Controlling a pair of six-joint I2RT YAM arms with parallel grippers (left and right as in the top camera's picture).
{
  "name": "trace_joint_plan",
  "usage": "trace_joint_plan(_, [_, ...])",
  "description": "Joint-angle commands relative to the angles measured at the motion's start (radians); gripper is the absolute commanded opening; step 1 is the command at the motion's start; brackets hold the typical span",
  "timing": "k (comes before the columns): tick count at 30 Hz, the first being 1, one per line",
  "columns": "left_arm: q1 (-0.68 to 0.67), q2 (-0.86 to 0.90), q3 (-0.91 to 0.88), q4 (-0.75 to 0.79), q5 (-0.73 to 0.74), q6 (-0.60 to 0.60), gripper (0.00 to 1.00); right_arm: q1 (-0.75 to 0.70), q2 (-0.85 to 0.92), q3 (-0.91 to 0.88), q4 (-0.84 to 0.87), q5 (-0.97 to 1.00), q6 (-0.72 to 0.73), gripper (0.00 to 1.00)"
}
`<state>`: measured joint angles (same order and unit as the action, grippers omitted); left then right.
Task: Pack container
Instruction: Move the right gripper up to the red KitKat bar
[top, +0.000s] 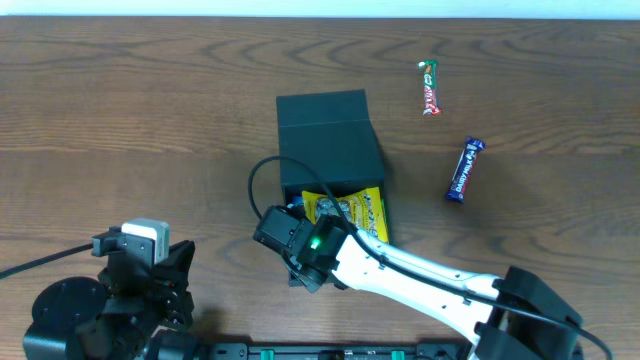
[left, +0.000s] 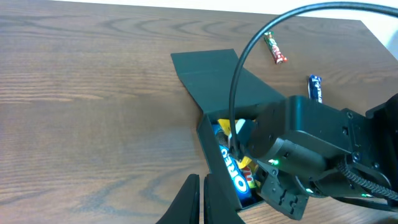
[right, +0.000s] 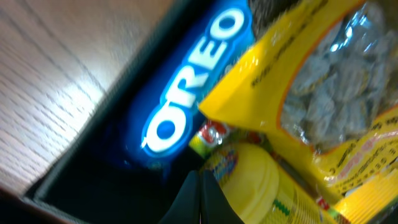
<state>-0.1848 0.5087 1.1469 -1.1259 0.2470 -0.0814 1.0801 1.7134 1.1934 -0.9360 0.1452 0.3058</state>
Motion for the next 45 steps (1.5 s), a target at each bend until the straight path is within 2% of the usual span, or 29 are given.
trace_joint_plan(1, [0.003, -0.001, 0.016, -0.002, -0.01, -0.008, 0.06, -0.018, -0.021, -0.006, -0.029, -0.008, -0.011, 0.01])
trace_joint_plan(18, [0.003, -0.001, 0.016, -0.003, -0.011, -0.008, 0.05, -0.068, -0.024, 0.022, -0.108, -0.021, -0.015, 0.01])
trace_joint_plan(21, [0.003, -0.001, 0.016, -0.002, -0.011, -0.008, 0.06, -0.068, -0.063, 0.092, -0.098, -0.039, -0.015, 0.02])
trace_joint_plan(26, [0.003, -0.001, 0.016, -0.003, -0.011, -0.008, 0.06, -0.114, -0.196, 0.129, -0.016, 0.084, -0.014, 0.02])
trace_joint_plan(30, [0.003, -0.001, 0.016, -0.002, -0.011, -0.008, 0.06, -0.247, -0.244, 0.129, 0.027, 0.173, -0.015, 0.01])
trace_joint_plan(38, [0.003, 0.0, 0.009, -0.002, -0.011, 0.023, 0.09, -0.605, -0.173, 0.128, 0.126, 0.108, 0.02, 0.01])
trace_joint_plan(41, [0.003, 0.001, 0.0, 0.002, -0.011, 0.027, 0.11, -0.718, -0.137, 0.128, 0.222, 0.093, 0.018, 0.01])
trace_joint_plan(45, [0.003, 0.006, -0.002, 0.011, -0.021, 0.035, 0.11, -0.838, -0.061, 0.128, 0.38, -0.022, -0.016, 0.03])
